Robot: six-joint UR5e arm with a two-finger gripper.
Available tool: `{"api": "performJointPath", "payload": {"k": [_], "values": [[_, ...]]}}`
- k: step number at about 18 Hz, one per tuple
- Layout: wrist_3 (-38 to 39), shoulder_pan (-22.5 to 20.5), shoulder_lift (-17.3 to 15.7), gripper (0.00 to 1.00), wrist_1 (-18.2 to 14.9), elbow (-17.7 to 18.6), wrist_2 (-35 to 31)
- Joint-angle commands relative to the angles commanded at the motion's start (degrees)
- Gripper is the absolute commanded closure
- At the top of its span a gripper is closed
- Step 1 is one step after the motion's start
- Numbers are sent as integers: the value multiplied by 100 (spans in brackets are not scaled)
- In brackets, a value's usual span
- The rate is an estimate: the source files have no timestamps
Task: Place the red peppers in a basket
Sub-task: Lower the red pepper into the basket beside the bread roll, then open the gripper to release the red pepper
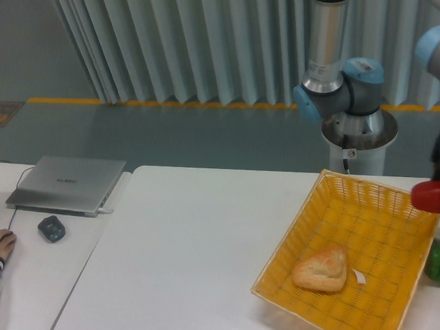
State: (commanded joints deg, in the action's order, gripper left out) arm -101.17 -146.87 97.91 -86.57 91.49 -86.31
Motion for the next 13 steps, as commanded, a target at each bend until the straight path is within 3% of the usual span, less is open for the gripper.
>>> {"api": "performJointPath", "payload": {"k": [4,5,6,7,13], "values": [[9,1,-18,61,44,114,-26],[9,1,-18,49,35,123,-26],[9,1,-18,29,35,114,-26],[18,1,-9,3,44,123,-18],[10,1,-26,0,53,141,-70]]}}
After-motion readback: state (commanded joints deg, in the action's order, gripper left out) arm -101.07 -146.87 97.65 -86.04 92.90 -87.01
